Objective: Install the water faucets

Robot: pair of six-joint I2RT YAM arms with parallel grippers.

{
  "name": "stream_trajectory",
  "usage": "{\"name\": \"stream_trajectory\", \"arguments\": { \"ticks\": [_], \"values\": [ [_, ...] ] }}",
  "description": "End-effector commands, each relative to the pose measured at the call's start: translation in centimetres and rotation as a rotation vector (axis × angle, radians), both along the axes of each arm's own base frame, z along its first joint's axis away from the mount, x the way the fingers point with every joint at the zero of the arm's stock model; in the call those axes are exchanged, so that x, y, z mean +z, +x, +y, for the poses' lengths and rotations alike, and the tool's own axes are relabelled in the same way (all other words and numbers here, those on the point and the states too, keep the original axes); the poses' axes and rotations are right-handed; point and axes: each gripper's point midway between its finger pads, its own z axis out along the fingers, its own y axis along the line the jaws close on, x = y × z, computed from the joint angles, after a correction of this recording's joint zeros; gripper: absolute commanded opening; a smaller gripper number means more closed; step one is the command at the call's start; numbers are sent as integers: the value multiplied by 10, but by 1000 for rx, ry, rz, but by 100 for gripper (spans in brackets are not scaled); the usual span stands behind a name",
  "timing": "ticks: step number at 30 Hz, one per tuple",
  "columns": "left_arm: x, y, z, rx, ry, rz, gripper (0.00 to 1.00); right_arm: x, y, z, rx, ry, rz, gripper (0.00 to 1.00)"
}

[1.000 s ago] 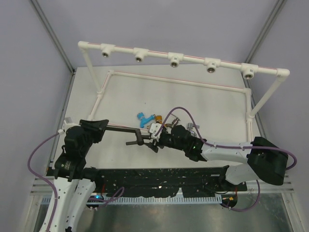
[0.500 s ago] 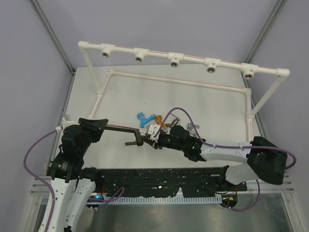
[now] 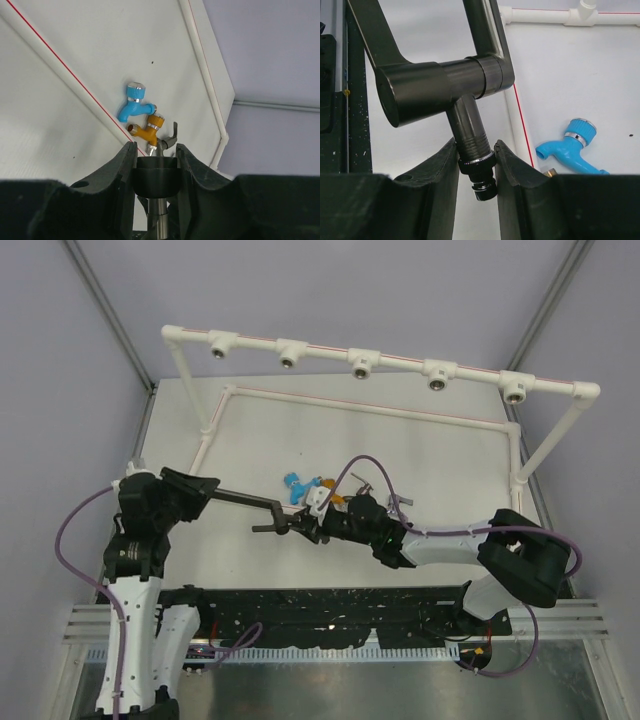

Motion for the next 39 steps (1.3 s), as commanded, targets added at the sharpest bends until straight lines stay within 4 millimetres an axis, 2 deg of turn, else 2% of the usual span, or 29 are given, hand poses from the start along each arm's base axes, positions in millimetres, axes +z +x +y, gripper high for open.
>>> {"name": "stream_trajectory", "arguments": {
  "ticks": [1, 3, 6, 7, 8, 9, 14, 19, 22, 26, 30, 34, 35, 37, 39],
  "values": [
    [83, 23, 34, 60, 132, -292, 0, -58, 23, -45, -192, -157, 138, 27],
    [82, 26, 33, 32, 164, -274, 0, -62, 25, -46, -197, -161, 150, 27],
    [73, 29, 43, 13, 221, -186, 0, -65, 28, -51, -223, -181, 145, 28],
    [71, 29, 47, 15, 233, -167, 0, -65, 29, -53, -230, -183, 141, 24],
    [70, 31, 49, 6, 249, -160, 0, -65, 31, -54, -240, -189, 133, 11],
    [69, 30, 51, 9, 265, -151, 0, -66, 31, -55, -243, -199, 127, 7],
    [58, 34, 71, 26, 359, -63, 0, -67, 32, -56, -286, -284, 31, 8],
    [60, 39, 79, 26, 399, -46, 0, -77, 27, -55, -322, -358, -22, 9],
    [64, 37, 89, 55, 443, -24, 0, -77, 35, -67, -406, -383, -50, 17],
    [63, 39, 85, 37, 424, -40, 0, -76, 35, -69, -429, -374, -37, 17],
    [64, 37, 90, 38, 448, -36, 0, -91, 32, -76, -435, -380, 62, 20],
    [73, 36, 86, 17, 433, -79, 0, -92, 20, -70, -329, -295, 216, 33],
    [75, 36, 85, 13, 433, -88, 0, -93, 20, -74, -327, -280, 239, 41],
    [79, 34, 81, -1, 428, -108, 0, -90, 24, -81, -341, -243, 268, 49],
    [83, 33, 75, -17, 414, -130, 0, -89, 24, -83, -343, -240, 267, 49]
  ]
}}
